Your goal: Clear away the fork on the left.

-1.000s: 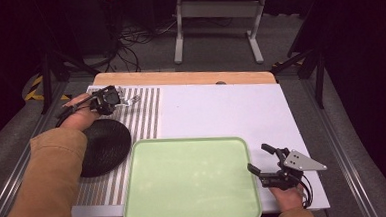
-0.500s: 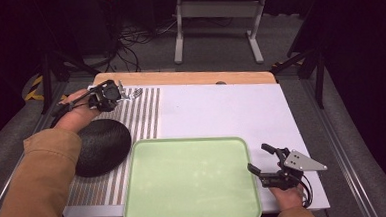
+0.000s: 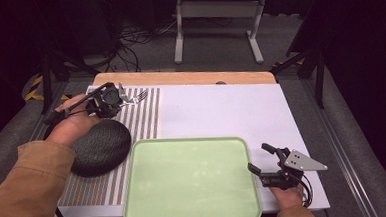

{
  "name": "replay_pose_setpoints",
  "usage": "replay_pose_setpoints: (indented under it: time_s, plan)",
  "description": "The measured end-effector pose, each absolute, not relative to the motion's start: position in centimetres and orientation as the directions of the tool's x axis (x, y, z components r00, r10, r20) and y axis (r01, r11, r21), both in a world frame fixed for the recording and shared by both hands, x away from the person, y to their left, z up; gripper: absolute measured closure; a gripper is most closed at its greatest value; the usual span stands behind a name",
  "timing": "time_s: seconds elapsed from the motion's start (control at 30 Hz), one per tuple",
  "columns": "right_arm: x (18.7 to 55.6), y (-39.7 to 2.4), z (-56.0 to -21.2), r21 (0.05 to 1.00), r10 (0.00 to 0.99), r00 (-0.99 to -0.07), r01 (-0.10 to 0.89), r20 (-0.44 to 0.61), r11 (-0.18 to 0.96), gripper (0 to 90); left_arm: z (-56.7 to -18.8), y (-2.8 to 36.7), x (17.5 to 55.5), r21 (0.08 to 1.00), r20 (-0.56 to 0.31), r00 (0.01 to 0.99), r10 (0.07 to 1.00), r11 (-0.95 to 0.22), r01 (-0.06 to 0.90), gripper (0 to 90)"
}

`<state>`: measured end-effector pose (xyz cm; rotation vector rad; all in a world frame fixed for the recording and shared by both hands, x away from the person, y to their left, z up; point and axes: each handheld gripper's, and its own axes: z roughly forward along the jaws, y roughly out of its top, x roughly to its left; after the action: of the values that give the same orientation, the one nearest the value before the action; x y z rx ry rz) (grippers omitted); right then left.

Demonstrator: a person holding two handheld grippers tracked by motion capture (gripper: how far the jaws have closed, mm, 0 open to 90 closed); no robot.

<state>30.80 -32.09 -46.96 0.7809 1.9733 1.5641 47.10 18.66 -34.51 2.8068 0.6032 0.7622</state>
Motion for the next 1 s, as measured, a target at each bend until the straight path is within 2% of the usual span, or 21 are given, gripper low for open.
replay_pose_setpoints:
  time_s: [0.1, 0.47, 0.9, 1.0]
  plan:
    - [30.8, -32.1, -47.0, 0.976, 0.703, -0.710, 0.128, -0.033, 0.175, 13.2, -34.1, 18.3, 46.5, 0.264, 0.442, 0.794, 0.417, -0.907, 0.329, 77.9]
    - [30.8, -32.1, -47.0, 0.976, 0.703, -0.711, 0.128, -0.034, 0.176, 13.2, -34.0, 17.1, 42.0, 0.395, 0.321, 0.814, 0.484, -0.850, 0.349, 77.9]
    - [30.8, -32.1, -47.0, 0.976, 0.701, -0.712, 0.125, -0.036, 0.177, 13.2, -35.4, 15.7, 38.2, 0.497, 0.186, 0.856, 0.482, -0.798, 0.341, 77.8]
    - [30.7, -32.1, -47.0, 0.976, 0.701, -0.712, 0.125, -0.036, 0.177, 13.2, -35.8, 15.5, 37.6, 0.508, 0.177, 0.858, 0.483, -0.791, 0.340, 77.8]
